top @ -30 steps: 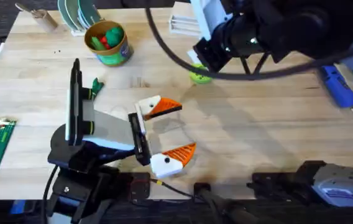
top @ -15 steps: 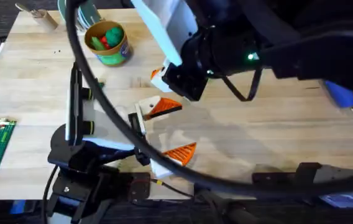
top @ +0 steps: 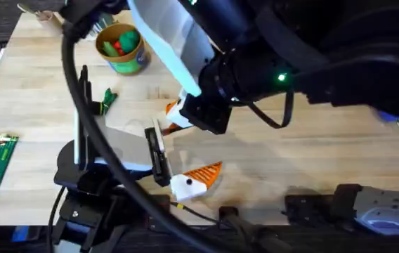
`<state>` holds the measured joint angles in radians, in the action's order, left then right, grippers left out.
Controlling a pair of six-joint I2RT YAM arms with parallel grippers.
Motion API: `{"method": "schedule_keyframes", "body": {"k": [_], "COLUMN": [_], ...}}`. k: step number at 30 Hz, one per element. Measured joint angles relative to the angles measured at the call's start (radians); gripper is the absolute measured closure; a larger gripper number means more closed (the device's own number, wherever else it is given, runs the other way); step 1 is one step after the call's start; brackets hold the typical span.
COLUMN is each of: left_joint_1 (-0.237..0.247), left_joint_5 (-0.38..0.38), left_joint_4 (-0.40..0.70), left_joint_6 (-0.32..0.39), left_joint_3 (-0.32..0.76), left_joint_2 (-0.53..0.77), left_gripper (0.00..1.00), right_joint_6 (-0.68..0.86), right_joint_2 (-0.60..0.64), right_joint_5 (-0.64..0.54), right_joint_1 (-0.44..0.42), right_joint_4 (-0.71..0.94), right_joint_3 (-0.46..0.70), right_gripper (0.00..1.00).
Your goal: Pick up the gripper from the table and insert it into the empty holder that is missing its gripper. Then pick up a screw, insert it into the mounting hole, and use the screwdriver to tighten it. Finally, clean up the table by picking up the vegetable and placing it into the bucket.
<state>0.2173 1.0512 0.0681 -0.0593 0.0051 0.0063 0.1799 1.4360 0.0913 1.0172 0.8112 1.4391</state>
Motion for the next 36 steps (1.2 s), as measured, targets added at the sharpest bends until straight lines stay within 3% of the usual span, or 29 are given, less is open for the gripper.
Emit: {"method": "schedule_keyframes", "body": {"k": [31,33,36], "left_joint_1": [0.000,0.000,0.000], "left_joint_5": [0.000,0.000,-0.001], "left_joint_4": [0.008,0.007,0.006], "left_joint_6": [0.003,0.003,0.003], "left_joint_3": [0.000,0.000,0.000], "left_joint_2": [0.000,0.000,0.000], "left_gripper": [0.008,0.008,0.008], "right_joint_6": [-0.001,-0.005,-0.009], "right_joint_2": [0.088,0.089,0.089], "right_joint_5": [0.007,0.007,0.012], "right_joint_1": [0.019,0.019,0.022], "right_joint_4": [-0.002,-0.002,-0.001], "right_joint_3": [0.001,0.001,0.001], "right_gripper": [0.993,0.903,0.626]}}
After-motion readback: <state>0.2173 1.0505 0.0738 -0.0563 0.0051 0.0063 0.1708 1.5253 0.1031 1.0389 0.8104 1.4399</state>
